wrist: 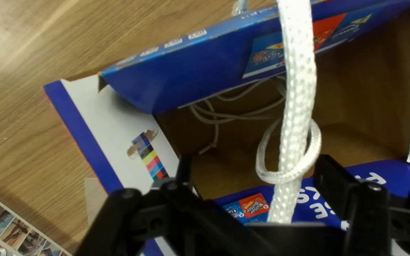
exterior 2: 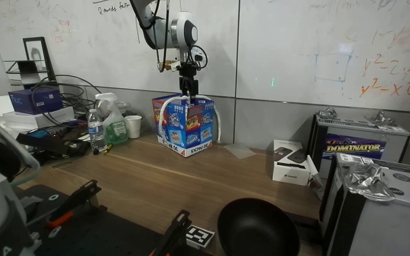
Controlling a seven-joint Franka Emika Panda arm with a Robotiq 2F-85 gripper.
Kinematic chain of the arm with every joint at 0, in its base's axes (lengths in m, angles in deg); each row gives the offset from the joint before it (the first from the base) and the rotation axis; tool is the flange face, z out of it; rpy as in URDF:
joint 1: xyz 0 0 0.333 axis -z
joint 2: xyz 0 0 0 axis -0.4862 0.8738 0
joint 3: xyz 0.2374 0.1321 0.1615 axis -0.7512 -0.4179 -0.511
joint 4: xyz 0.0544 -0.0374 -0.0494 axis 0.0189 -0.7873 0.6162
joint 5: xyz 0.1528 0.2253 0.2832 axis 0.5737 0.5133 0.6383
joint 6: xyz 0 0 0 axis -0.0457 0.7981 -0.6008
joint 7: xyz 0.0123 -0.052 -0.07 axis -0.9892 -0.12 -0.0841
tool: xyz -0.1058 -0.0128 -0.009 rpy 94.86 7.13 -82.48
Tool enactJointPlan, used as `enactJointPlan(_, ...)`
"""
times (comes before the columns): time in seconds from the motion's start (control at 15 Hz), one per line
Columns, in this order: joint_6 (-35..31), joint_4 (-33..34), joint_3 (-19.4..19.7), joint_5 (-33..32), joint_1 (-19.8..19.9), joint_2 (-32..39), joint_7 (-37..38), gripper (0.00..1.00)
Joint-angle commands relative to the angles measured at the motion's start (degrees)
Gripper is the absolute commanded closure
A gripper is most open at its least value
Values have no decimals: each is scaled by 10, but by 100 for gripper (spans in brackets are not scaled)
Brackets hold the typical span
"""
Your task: Put the white rope inside the blue box
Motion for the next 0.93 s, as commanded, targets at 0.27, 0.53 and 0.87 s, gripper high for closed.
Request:
enactJointPlan(0.27, -3, 22, 7, 13, -1, 5, -29, 77)
enactJointPlan(0.53, -5, 20, 7, 13, -2, 3, -28, 100)
enactJointPlan(0.87, -38, 0, 10, 12, -7, -16, -15, 97)
